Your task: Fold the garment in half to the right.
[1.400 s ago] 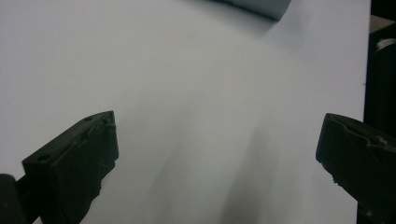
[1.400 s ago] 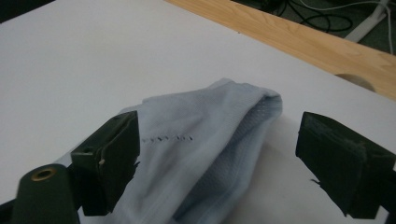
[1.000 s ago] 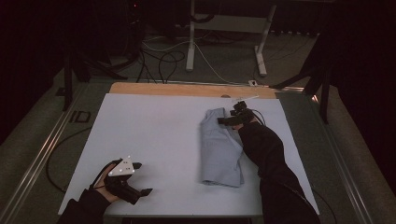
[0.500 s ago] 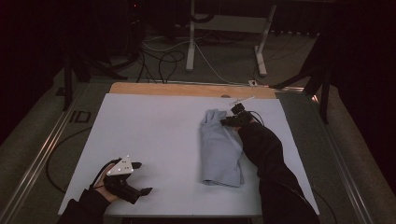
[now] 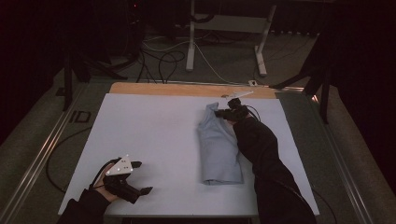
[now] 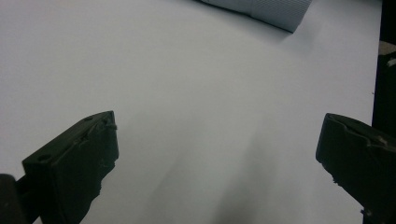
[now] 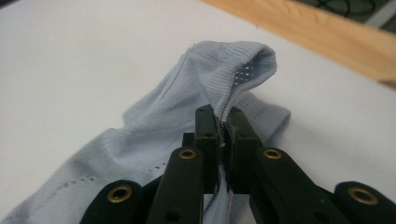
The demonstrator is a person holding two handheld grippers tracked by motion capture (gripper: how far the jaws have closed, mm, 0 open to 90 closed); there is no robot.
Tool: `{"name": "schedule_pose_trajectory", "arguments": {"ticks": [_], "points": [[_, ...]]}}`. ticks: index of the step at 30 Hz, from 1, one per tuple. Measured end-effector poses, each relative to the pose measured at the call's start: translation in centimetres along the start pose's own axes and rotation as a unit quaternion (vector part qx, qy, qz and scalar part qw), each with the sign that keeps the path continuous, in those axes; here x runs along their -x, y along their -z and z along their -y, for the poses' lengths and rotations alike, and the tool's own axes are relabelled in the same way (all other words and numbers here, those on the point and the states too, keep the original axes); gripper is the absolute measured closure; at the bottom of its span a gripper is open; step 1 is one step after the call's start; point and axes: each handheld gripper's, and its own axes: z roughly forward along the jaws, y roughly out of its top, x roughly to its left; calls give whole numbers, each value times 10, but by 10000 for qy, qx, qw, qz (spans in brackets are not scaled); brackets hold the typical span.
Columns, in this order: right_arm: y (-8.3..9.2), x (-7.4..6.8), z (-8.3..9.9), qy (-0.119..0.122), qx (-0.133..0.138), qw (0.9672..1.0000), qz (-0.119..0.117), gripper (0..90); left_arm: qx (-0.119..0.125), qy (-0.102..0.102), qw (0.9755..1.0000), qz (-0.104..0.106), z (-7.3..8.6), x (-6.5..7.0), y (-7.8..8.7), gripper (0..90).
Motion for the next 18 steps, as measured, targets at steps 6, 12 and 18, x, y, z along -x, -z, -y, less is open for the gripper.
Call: {"name": "schedule_pose_trajectory", "arguments": {"ticks": [6,12,18], "points": [[-10,8,7,-152,-208,9995,162,859,21,60,10000,2,2,-2,0,5],[-19,10,7,-111,-398,9989,232,858,9,49,10000,21,2,-1,0,5],[-30,12,12,-154,-602,9969,487,834,15,42,10000,19,2,-1,0,5]]}}
